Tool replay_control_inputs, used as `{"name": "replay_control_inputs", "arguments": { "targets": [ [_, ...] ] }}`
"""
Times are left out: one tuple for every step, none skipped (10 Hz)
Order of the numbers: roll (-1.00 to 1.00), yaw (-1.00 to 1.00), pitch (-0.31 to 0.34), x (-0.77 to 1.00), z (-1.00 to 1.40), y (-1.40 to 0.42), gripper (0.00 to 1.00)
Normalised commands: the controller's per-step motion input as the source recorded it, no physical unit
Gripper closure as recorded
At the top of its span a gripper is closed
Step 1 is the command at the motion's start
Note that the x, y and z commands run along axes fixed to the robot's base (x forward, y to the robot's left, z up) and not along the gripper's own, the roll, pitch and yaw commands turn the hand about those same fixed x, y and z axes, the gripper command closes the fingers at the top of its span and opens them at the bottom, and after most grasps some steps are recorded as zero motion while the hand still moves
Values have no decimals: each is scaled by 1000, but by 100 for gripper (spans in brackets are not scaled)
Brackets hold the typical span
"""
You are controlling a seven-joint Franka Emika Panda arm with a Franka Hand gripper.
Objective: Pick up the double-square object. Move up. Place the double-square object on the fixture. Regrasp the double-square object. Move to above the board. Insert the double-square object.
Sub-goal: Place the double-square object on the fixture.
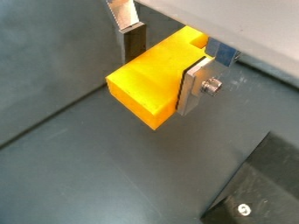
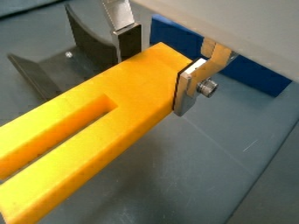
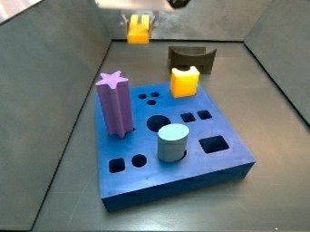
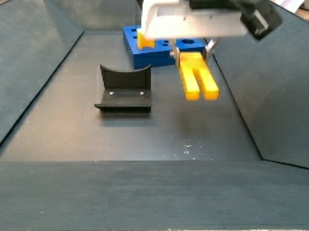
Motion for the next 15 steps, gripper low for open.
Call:
{"name": "replay_control_inputs", "arguments": {
  "targets": [
    [-70,19,19,-22,1000,-12,100],
    [-85,18,20,-22,1000,-15,100],
    [-95,13,24,-22,954,-17,100],
    [-105,11,27,-16,805,-13,100],
    [-120,8,36,-7,603,-9,100],
    [-127,1,43,0,453,-6,100],
    [-131,-6,50,7,302,-2,100],
    [-59,-181,-46,1000,312,-460,100],
    [-55,-165,-17,1000,251,-448,100],
    [-46,-123,17,1000,230,-396,100],
    [-49,-59,74,1000,187,-305,100],
    [-44,-21,112,1000,153,-259,100],
    [-35,-5,125,1000,129,-208,100],
    [-30,1,132,1000,105,-172,100],
    [-14,10,143,952,71,-114,100]
  ]
}}
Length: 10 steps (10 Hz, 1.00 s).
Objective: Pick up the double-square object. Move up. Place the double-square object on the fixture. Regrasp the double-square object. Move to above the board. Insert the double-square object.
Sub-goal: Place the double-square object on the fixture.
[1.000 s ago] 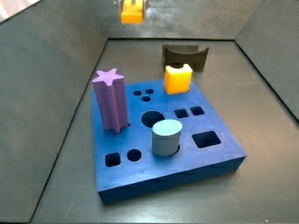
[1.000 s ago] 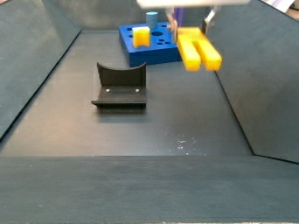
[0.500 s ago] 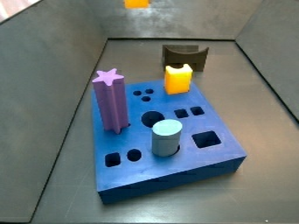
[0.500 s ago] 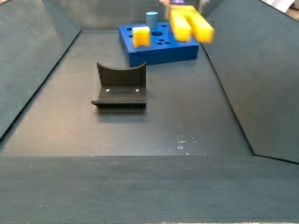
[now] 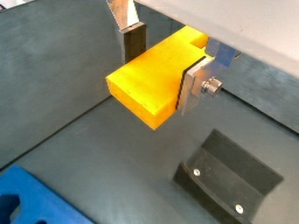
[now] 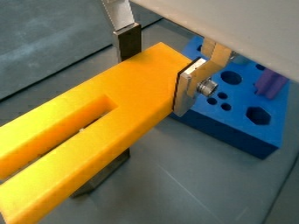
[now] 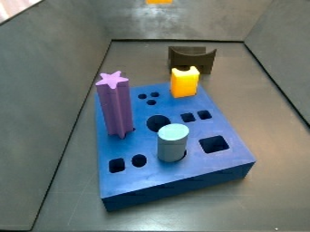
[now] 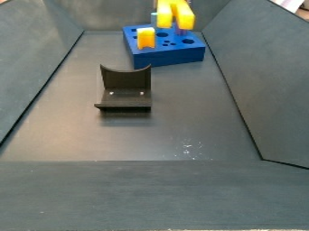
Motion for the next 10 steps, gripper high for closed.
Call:
{"name": "replay_control_inputs", "arguments": {
  "targets": [
    [-2,15,146,858,49,-78,100],
    [16,17,149,729,28,-43,100],
    [25,18,155,666,22,-30,100],
    [46,19,162,520,16,-18,100],
    [54,19,159,465,10,-15,100],
    [66,20,166,353,12,-13,100],
    [75,21,172,272,13,-12,100],
    [-1000,-6,43,831,-420,158,100],
    [-1000,-7,42,791,-410,159,100],
    [-1000,-20,33,713,-242,137,100]
  ]
}}
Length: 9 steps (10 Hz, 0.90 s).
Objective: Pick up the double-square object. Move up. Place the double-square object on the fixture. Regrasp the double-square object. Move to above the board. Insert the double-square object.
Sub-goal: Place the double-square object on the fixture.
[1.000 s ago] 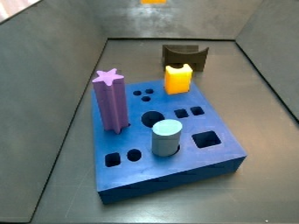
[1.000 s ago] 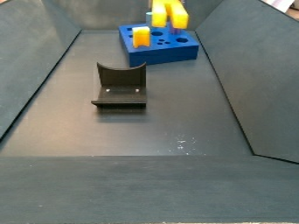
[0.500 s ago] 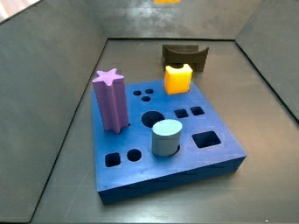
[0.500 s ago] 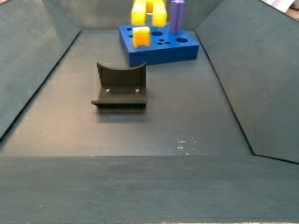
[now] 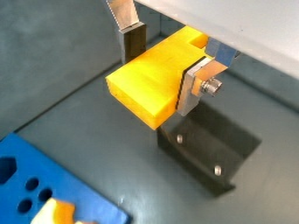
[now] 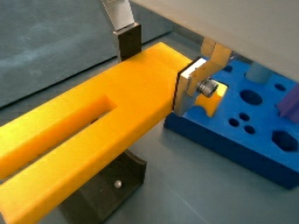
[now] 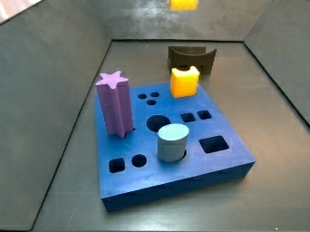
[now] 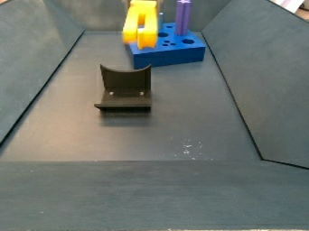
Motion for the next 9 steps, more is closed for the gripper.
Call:
{"name": "replay_control_inputs", "arguments": {
  "targets": [
    [-1000,-24,36,595,-122,75,100],
    [-1000,-29,55,408,-50,50,100],
    [-1000,-32,65,326,-29,48,100],
    [-1000,-39,78,183,-23,46,100],
    [-1000,-46,84,90,-14,44,100],
    [-1000,-56,80,50,0,38,100],
    [-1000,-68,81,47,-7,37,100],
    [-1000,-85,97,69,-18,37,100],
    [-1000,-102,111,77,-14,43,100]
  ]
}}
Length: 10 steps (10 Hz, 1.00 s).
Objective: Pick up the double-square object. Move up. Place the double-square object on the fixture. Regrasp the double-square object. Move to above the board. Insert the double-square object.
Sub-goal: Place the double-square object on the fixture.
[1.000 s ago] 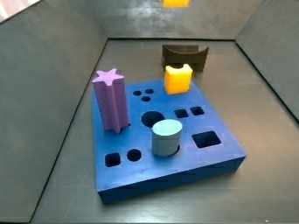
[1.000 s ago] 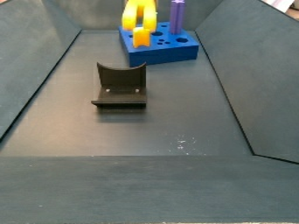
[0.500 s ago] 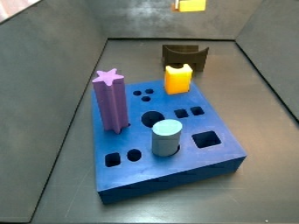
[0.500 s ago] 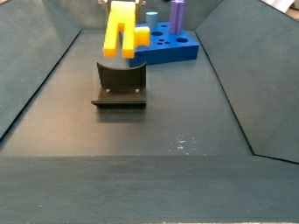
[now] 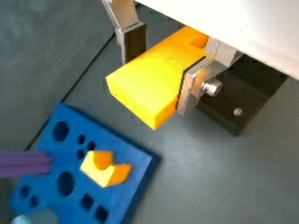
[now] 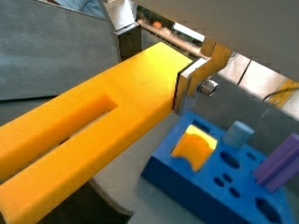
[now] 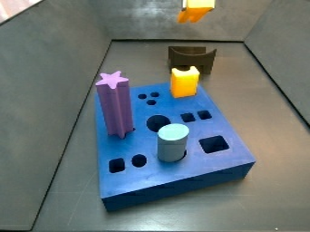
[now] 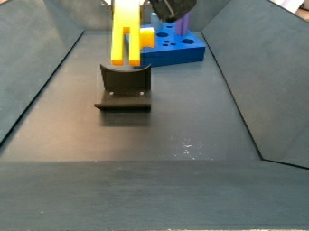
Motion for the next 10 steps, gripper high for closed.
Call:
{"name": "replay_control_inputs", "arguments": {
  "targets": [
    [-1000,-123,120,73,-10,43,100],
    [-946,-155,113,69,-15,42,100],
    [-759,-162,90,69,-12,42,100],
    [-567,-163,64,70,-15,43,100],
    [-333,-156,31,66,-10,35,100],
    [-236,-145,5,57,-1,27,100],
    [-125,-108,35,84,-1000,124,100],
    [-108,-99,16,87,-1000,124,100],
    [-94,-91,-10,110,-1000,107,100],
    [-80,-82,-31,107,-1000,99,100]
  ]
}}
